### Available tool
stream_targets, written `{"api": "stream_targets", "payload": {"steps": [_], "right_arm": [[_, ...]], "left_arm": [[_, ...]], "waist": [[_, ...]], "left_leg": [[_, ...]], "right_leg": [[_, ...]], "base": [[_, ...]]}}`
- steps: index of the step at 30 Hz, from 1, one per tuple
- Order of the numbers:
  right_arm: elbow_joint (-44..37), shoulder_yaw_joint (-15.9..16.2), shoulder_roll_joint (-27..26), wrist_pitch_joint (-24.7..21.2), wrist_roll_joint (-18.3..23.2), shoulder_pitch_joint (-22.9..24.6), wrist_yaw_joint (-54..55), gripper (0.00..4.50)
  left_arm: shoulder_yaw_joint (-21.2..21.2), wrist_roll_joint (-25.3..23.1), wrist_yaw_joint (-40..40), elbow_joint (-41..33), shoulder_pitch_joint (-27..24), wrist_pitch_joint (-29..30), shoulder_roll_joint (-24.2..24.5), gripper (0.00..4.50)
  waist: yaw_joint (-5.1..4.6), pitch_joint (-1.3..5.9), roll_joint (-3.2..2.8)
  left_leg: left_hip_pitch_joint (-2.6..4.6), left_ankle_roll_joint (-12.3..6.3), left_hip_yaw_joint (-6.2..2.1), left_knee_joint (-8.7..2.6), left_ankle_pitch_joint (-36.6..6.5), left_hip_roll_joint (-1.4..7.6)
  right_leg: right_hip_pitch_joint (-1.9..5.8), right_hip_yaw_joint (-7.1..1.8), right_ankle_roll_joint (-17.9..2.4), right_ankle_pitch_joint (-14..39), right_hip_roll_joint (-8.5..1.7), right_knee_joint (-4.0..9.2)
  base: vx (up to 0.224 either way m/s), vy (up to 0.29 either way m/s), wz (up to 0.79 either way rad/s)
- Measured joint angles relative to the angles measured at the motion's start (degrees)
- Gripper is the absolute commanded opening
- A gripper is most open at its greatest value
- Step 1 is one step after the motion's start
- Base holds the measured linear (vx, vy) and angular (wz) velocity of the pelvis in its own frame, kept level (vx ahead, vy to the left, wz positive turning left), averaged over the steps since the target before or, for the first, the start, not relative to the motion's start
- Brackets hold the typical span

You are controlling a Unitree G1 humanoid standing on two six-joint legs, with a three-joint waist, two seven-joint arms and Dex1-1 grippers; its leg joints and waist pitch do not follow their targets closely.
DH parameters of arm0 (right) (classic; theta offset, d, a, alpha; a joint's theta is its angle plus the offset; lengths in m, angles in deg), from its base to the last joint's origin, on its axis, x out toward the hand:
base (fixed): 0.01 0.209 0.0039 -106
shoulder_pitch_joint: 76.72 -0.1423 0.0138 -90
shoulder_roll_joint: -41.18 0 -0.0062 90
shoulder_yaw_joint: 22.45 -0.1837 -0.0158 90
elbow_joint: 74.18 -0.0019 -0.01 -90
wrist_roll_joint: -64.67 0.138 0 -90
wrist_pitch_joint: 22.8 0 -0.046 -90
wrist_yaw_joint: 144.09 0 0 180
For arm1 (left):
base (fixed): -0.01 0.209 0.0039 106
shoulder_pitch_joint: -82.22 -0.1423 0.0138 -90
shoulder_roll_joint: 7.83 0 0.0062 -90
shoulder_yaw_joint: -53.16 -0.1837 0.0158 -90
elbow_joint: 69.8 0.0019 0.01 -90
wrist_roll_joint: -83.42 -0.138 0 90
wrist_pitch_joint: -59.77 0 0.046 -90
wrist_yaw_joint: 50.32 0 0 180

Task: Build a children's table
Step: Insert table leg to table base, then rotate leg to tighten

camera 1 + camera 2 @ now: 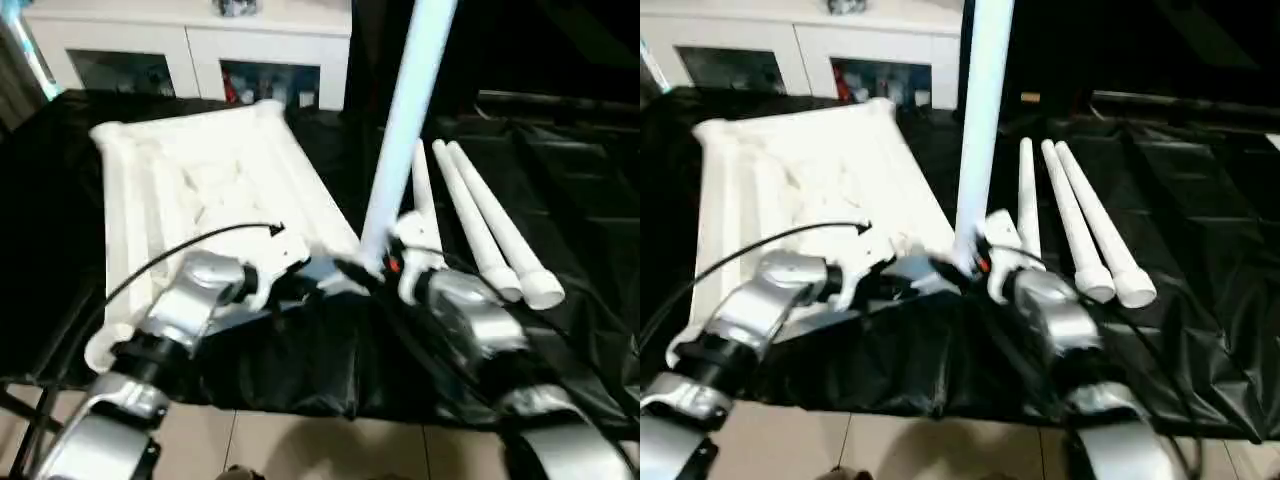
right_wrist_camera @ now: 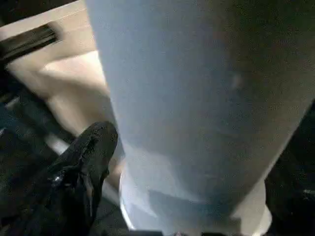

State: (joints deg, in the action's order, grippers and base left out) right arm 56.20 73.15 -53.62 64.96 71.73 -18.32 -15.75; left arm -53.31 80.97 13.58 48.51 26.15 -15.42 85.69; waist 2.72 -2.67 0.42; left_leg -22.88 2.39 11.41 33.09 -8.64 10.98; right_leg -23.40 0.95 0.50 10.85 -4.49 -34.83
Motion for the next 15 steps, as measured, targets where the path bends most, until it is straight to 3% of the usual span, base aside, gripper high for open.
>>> {"api": "stream_targets", "payload": {"steps": [6, 7, 15], "right_arm": [[-3.0, 2.3, 3.7, -1.3, 0.7, 1.1, -10.4, 3.94], [-3.4, 2.5, 4.0, -1.4, 0.7, 1.2, -11.1, 3.68], [-4.9, 5.7, 6.3, -2.6, 1.3, 1.4, -19.9, 3.15]], "left_arm": [[-1.0, 1.0, 5.4, 0.0, -0.1, -1.4, 2.0, 0.0], [-1.2, 1.1, 5.8, 0.0, -0.1, -1.5, 2.2, 0.0], [-2.5, 1.2, 12.5, 0.0, -0.1, -4.1, 5.0, 0.0]], "waist": [[0.67, -0.01, 0.0], [0.74, -0.01, 0.0], [1.24, -0.01, 0.0]], "left_leg": [[-0.02, 0.0, 0.0, 0.12, 0.0, 0.02], [-0.02, 0.0, 0.0, 0.12, 0.0, 0.02], [-0.03, 0.0, 0.0, 0.16, 0.0, 0.02]], "right_leg": [[-0.01, -0.01, 0.0, 0.0, 0.0, -0.06], [-0.01, 0.0, 0.0, 0.0, 0.0, -0.06], [0.01, -0.01, 0.0, 0.0, -0.01, -0.08]], "base": [[0.0, 0.0, 0.0], [0.0, 0.0, 0.0], [0.0, 0.0, 0.0]]}}
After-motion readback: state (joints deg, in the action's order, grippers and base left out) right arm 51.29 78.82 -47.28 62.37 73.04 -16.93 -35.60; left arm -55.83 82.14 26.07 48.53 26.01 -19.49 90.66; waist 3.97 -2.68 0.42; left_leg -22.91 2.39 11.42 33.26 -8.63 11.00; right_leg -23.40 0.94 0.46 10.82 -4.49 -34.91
